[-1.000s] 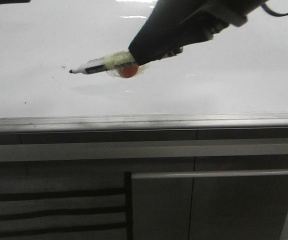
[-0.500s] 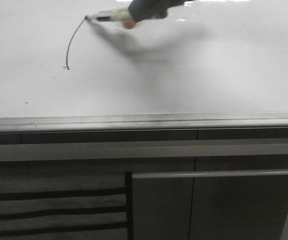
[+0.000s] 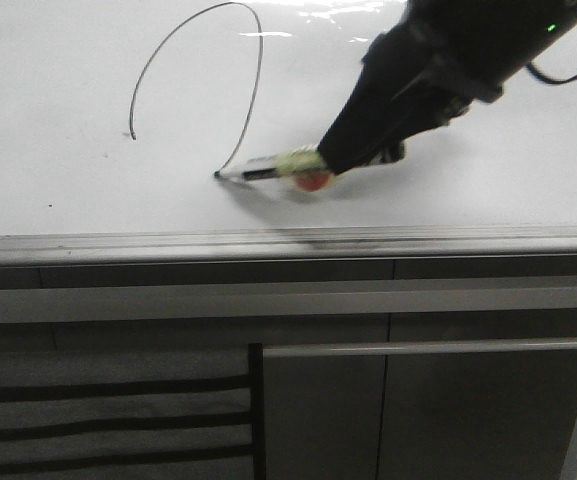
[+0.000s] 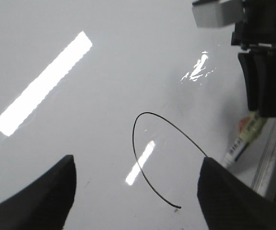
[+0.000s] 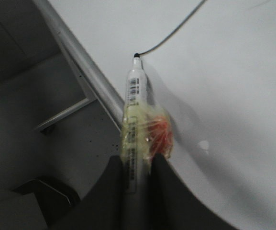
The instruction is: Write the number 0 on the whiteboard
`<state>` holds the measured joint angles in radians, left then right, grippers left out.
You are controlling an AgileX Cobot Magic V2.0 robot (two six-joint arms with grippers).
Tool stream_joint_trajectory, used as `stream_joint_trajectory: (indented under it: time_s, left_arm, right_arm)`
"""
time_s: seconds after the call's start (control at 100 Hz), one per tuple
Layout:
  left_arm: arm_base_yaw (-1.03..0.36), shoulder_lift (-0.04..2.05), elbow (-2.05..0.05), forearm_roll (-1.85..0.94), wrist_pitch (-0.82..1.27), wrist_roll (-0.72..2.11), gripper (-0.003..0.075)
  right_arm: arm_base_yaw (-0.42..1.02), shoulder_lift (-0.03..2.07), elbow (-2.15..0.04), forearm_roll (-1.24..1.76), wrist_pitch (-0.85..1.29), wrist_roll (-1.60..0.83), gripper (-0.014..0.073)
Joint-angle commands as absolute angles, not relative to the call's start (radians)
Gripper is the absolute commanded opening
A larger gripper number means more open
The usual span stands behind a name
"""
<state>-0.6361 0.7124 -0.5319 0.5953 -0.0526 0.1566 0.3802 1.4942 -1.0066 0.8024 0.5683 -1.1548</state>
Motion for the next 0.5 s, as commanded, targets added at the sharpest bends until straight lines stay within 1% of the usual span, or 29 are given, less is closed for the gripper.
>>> stream_joint_trajectory:
  time_s: [0.0,0.15,0.29,0.39,0.49]
  left_arm:
    - [-0.636,0.708,-0.565,0.583,-0.104,0.154,0.0493]
    - [-0.636,0.708,-0.565,0.583,-0.086,0.154,0.0493]
    - [-0.636,0.708,-0.565,0.583,-0.086,0.154,0.0493]
    - [-0.636,0.708,-0.565,0.583,-0.086,0.154,0.0493]
    - [-0.636,0.705,-0.565,0.579,-0.083,0.129,0.0493]
  right_arm:
    - [0.426,1.51,-1.053,0.823,0.436,-1.145,-0.0069]
    - [0.502,1.549,-1.153,0.821,0.388,-1.145,-0.0069]
    - [0.497,1.54,-1.228,0.815,0.39,-1.145,-0.0069]
    - [0.488,1.514,-1.239,0.815,0.479,-1.145,-0.0069]
    - [0.49,1.474,-1.239,0.815,0.645,-1.145,-0.0069]
